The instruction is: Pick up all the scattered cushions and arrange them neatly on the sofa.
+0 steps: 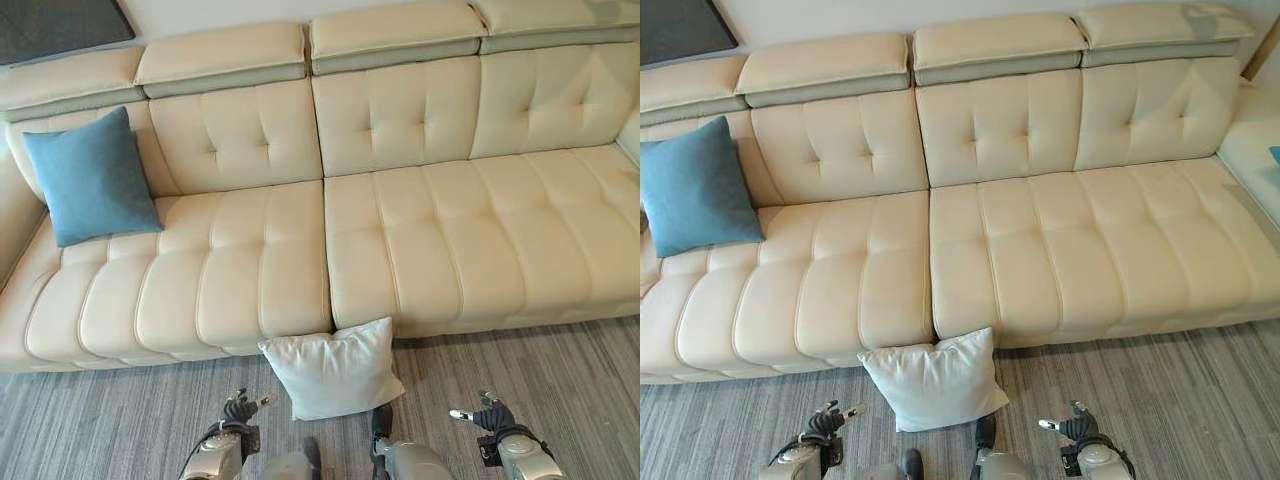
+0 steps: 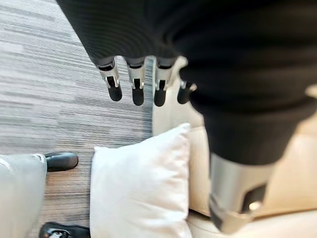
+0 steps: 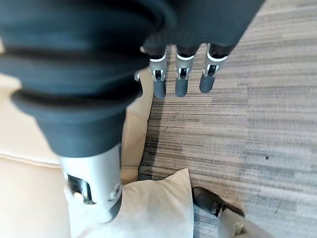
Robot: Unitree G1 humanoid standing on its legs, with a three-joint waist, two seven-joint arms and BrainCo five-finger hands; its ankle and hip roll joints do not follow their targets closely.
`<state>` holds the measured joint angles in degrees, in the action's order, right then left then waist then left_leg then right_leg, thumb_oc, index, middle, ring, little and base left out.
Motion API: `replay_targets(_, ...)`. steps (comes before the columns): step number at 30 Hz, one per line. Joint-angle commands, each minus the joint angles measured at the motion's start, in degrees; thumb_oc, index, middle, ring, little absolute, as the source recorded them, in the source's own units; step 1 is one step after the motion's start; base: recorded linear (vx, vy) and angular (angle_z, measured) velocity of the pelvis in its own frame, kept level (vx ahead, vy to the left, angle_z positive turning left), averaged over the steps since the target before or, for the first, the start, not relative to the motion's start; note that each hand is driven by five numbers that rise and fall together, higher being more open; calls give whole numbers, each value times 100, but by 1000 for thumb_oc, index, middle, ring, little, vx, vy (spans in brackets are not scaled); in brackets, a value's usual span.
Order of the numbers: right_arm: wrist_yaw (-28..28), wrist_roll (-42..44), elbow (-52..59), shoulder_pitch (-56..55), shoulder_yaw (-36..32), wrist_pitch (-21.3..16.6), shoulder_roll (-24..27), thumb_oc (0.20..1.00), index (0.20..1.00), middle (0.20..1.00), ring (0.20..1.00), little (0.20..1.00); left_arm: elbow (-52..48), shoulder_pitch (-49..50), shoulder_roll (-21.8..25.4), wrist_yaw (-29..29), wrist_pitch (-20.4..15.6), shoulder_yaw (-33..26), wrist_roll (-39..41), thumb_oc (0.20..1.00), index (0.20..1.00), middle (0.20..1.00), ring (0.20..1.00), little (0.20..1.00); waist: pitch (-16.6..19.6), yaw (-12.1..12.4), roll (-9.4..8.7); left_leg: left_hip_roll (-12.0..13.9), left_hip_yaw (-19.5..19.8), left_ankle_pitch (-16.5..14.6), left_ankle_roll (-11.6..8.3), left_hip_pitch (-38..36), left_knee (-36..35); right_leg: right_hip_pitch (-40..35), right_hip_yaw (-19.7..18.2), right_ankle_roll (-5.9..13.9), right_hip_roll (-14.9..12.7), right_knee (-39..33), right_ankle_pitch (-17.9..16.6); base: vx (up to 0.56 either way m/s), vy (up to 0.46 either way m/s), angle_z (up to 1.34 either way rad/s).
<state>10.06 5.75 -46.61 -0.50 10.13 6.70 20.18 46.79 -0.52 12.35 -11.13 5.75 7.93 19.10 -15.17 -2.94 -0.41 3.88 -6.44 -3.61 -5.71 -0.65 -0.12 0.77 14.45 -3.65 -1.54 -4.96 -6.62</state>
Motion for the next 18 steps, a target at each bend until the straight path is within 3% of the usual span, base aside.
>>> replay_targets(1, 82, 40, 147, -6, -74, -33, 98, 1000, 1000, 1000, 1000, 1000, 63, -4, 92, -55, -49, 176, -90, 1000, 1000, 1000, 1000, 1000, 10, -29, 76, -5, 81, 712, 141, 67, -380, -74, -201, 562, -160, 331, 955, 162, 100, 18)
replay_targets(14, 279, -97, -151, 744, 284, -15, 14, 1000, 1000, 1000, 1000, 1000, 749, -394, 93, -194, -129, 195, 45, 1000, 1000, 1000, 1000, 1000, -156, 137, 18, -203, -68, 380, 329, 25, -488, -4, -369, 736, -292, 84, 811, 87, 117, -6)
replay_targets(17, 472, 66, -444, 1242, 325, -84, 60, 1000, 1000, 1000, 1000, 1000, 1058, -790, 169, -365, -213, 176, 299, 1000, 1000, 1000, 1000, 1000, -361, 168, 20, -225, -49, 384, 381, 590, -268, 664, -458, 732, -359, 413, 798, -151, 73, -2)
replay_targets(18, 627, 358, -874, 1774, 284, -119, 153, 1000, 1000, 1000, 1000, 1000, 1383, -1257, 315, -520, -303, 154, 536, 1000, 1000, 1000, 1000, 1000, -577, 185, -12, -242, -21, 305, 428, 1279, 208, 1324, -497, 709, -442, 811, 792, -213, 51, 6)
